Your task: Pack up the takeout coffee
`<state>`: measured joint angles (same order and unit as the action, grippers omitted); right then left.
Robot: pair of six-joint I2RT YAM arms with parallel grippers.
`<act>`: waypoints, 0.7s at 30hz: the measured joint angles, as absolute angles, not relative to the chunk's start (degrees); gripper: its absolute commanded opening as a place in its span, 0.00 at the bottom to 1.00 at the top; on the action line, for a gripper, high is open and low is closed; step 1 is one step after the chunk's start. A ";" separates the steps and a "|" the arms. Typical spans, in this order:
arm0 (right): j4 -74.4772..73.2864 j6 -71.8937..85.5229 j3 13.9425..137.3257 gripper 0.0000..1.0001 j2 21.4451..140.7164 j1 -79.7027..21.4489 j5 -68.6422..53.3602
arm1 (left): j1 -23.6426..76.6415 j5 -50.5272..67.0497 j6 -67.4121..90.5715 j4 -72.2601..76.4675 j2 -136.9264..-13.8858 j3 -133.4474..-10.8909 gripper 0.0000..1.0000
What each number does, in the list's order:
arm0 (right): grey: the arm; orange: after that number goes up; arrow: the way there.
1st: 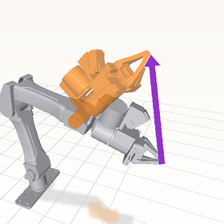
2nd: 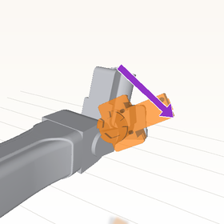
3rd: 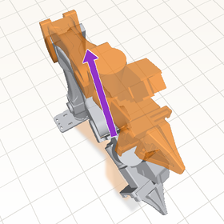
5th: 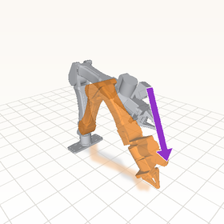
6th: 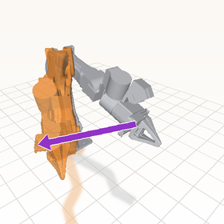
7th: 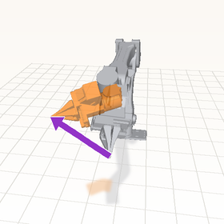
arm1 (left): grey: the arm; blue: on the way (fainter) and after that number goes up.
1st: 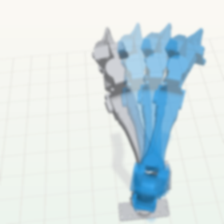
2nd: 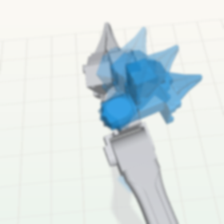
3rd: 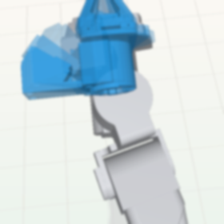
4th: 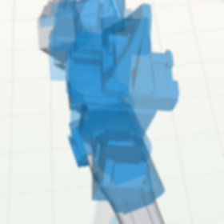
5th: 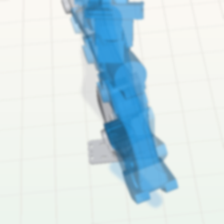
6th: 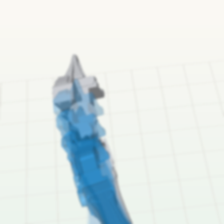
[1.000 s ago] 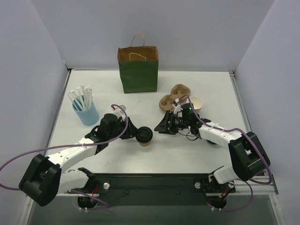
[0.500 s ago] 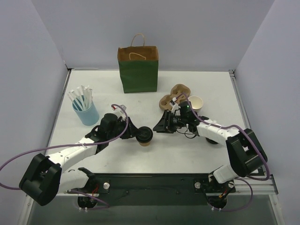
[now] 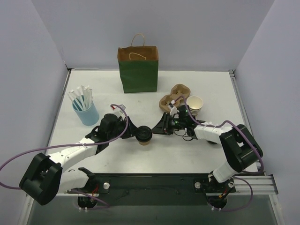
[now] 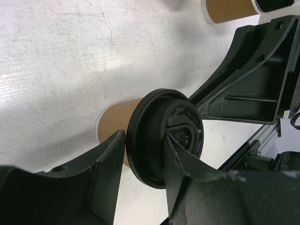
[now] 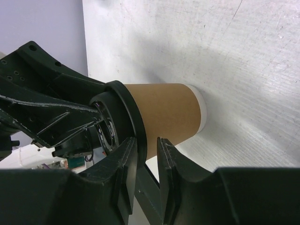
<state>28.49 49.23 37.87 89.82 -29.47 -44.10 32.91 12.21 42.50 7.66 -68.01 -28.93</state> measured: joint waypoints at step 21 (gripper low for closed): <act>25.52 47.57 36.80 0.33 85.56 -31.05 -37.63 | 33.67 10.24 42.83 9.78 -68.20 -28.67 0.48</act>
<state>25.52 47.57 36.80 85.56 -31.05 -37.63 33.67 10.24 42.83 9.78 -68.20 -28.67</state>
